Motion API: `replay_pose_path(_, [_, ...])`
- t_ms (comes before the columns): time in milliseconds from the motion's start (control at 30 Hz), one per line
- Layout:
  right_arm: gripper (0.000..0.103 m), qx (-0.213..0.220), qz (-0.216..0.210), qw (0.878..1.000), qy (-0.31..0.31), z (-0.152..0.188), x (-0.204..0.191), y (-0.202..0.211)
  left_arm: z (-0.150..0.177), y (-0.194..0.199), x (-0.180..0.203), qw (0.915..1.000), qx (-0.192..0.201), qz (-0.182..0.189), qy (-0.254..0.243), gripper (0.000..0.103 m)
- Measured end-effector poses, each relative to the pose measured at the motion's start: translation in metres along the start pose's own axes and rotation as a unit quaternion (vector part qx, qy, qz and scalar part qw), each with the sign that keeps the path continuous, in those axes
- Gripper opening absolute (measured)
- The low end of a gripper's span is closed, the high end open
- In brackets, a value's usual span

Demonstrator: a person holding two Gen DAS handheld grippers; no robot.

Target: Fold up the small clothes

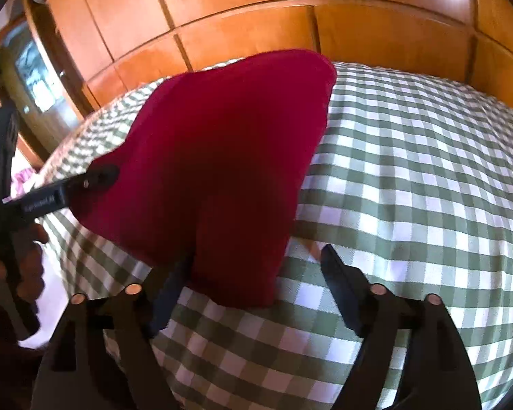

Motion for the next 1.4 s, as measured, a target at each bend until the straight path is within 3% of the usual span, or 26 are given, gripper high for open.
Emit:
replay_pose_path(100, [0.085, 0.001, -0.02, 1.0, -0.024, -0.007, 0.009, 0.006, -0.003, 0.0, -0.007, 0.9999, 0.0, 0.008, 0.008, 0.067])
replay_pose_path(333, [0.085, 0.002, -0.05, 0.995, -0.083, -0.019, 0.035, 0.004, -0.011, -0.005, -0.012, 0.9998, 0.0, 0.02, 0.008, 0.073])
replay_pose_path(433, [0.085, 0.007, -0.072, 0.991, -0.115, -0.028, 0.046, 0.0, -0.019, -0.009, -0.025, 0.9965, -0.011, 0.064, 0.052, 0.074])
replay_pose_path(567, [0.085, 0.009, -0.101, 0.983, -0.153, -0.042, 0.058, -0.012, -0.031, -0.021, -0.042, 0.9807, -0.034, 0.145, 0.126, 0.078])
replay_pose_path(733, [0.085, 0.005, -0.138, 0.973, -0.186, -0.059, 0.068, -0.036, -0.038, -0.041, -0.037, 0.968, -0.056, 0.205, 0.134, 0.085])
replay_pose_path(800, [0.085, 0.001, -0.157, 0.969, -0.189, -0.064, 0.068, -0.046, -0.038, -0.051, -0.035, 0.9668, -0.067, 0.207, 0.133, 0.085])
replay_pose_path(900, [0.085, -0.005, -0.185, 0.964, -0.19, -0.066, 0.065, -0.056, -0.033, -0.068, -0.03, 0.9622, -0.088, 0.224, 0.128, 0.078])
replay_pose_path(933, [0.085, -0.007, -0.193, 0.963, -0.19, -0.066, 0.064, -0.058, -0.03, -0.076, -0.029, 0.9585, -0.101, 0.233, 0.129, 0.068])
replay_pose_path(1067, [0.08, -0.024, -0.242, 0.954, -0.174, -0.066, 0.05, -0.063, -0.023, -0.09, -0.031, 0.9363, -0.114, 0.294, 0.154, 0.053])
replay_pose_path(1100, [0.081, -0.026, -0.241, 0.956, -0.167, -0.066, 0.046, -0.065, -0.021, -0.091, -0.032, 0.9341, -0.112, 0.3, 0.158, 0.051])
replay_pose_path(1200, [0.077, -0.029, -0.242, 0.956, -0.164, -0.069, 0.037, -0.072, -0.018, -0.092, -0.03, 0.9294, -0.108, 0.31, 0.17, 0.042])
replay_pose_path(1333, [0.053, -0.025, -0.215, 0.966, -0.144, -0.076, 0.025, -0.071, -0.021, -0.086, -0.021, 0.9277, -0.096, 0.314, 0.177, 0.037])
replay_pose_path(1400, [0.049, -0.01, -0.2, 0.971, -0.13, -0.076, 0.022, -0.057, -0.024, -0.079, -0.01, 0.9292, -0.091, 0.319, 0.163, 0.036])
Point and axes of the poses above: each gripper's, at about its wrist camera, not at the fingertips, and y roughly against the way its jaws point, x to its right, z to its underside, the point moved 4 cm from there along -y, roughly the way its jaws point, and after that the axes turned 4 degrees about y, right-handed, at the moved point
